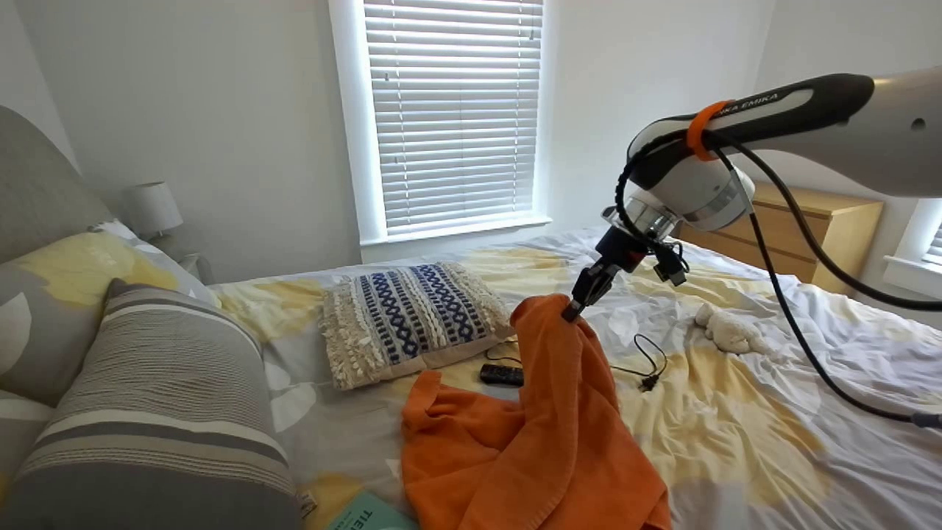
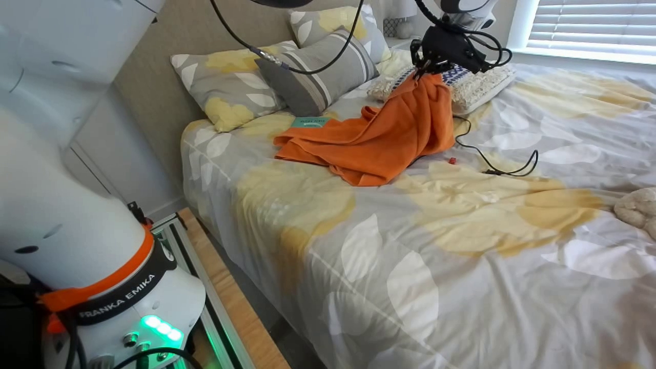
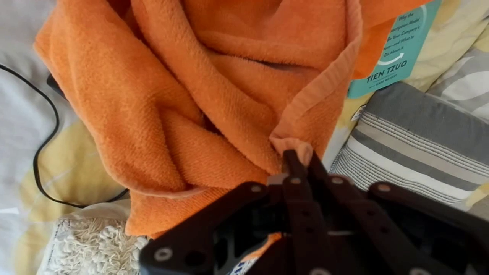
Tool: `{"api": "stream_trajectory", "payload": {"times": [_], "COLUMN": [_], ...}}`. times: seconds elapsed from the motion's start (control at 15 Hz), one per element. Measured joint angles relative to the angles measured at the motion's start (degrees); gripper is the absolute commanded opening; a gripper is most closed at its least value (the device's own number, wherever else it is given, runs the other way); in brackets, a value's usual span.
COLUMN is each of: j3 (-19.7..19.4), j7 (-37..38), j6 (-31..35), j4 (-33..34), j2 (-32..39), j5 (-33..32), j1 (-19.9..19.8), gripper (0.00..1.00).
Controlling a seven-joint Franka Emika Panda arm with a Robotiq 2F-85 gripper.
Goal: Fold the towel in half from right to left.
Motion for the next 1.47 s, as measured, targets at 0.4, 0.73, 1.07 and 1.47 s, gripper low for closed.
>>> {"api": "stream_trajectory", "payload": {"times": [0.4, 0.73, 1.07, 1.47], "j3": [5.2, 9.0, 10.7, 10.9], "j7": [-5.4, -5.4, -5.7, -6.0], "j6": [1.6, 1.5, 1.5, 1.5], "j4": [10.6, 21.0, 26.2, 28.5], "j2": [5.6, 13.6, 20.2, 23.8], "j5": [1.3, 2.4, 2.5, 2.4], "j1": [3.7, 8.6, 11.1, 11.4], "gripper": [0.02, 0.02, 0.02, 0.61]}}
